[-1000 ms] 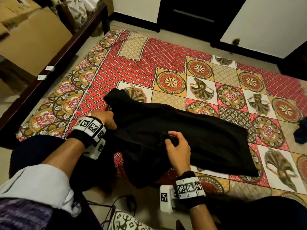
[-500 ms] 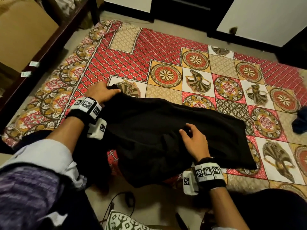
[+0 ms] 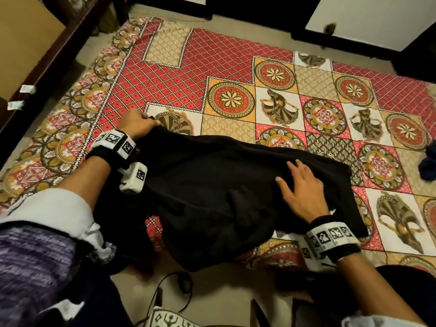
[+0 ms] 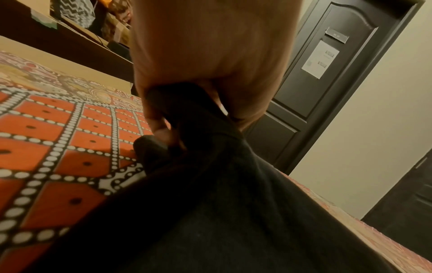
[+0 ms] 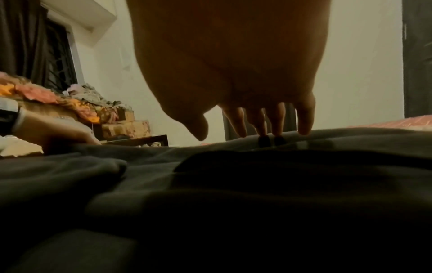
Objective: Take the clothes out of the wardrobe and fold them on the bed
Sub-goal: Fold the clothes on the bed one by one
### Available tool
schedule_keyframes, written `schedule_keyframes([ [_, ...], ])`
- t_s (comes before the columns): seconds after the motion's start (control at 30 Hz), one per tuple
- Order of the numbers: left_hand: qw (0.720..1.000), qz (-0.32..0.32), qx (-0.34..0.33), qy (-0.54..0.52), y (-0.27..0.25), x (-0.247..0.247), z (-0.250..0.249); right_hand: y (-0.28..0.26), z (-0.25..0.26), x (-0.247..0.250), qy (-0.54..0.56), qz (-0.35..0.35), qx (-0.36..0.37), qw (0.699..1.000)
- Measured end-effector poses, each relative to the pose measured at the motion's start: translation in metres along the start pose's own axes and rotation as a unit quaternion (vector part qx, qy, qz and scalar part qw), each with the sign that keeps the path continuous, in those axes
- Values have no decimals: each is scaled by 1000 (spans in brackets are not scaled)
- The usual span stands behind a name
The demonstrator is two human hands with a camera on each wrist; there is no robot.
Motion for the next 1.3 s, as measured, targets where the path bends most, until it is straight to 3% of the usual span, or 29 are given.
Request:
schedule_keyframes([
  [0.1,995,-97,-2,25,-1,7,10,13,-39,11,-68,22,-25,997],
  [0.27,997,-49,25,63,-1,-14,25,21,-87,24,-96,105,-53,988],
  [0.33,991,-112,-22,69,-4,-9,18,24,-91,30,-64,88,-34,993],
  [0.4,972,-161,-138,106,-9,-1,3,28,-98,37,-53,48,-13,997],
  [0.47,947,-140,-258,129,-13,0,-11,30,-110,41,-44,41,-28,998],
  [0.53,929,-65,-317,180,-12,-9,-16,32,-125,41,-34,62,-65,995],
  [0.63,911,10,-279,305,-7,-26,-9,33,-134,35,-59,101,-86,989],
  [0.83,932,-68,-201,294,-3,-28,-5,31,-134,36,-39,109,-104,988],
  [0.93,906,-160,-304,248,-25,-15,-29,23,-121,39,-54,67,-96,992],
  [0.97,897,-156,-355,213,-36,-14,-37,21,-114,38,-47,60,-83,994],
  [1.03,896,-42,-398,192,-53,-21,-44,15,-107,35,-29,84,-75,993],
  [1.13,892,149,-298,304,-61,-42,-25,12,-123,31,-35,140,-112,983],
  [1.3,873,194,-233,382,-52,-38,0,13,-126,40,-41,145,-129,980],
])
Point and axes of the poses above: each hand's wrist, its own y-axis towards the middle knuckle, its own x-axis out of the back of the hand, z = x × y, the point moved 2 cm from there along y, towards the middle knuckle, and after that the axes turned 12 degrees about y, right-handed, at the moved point
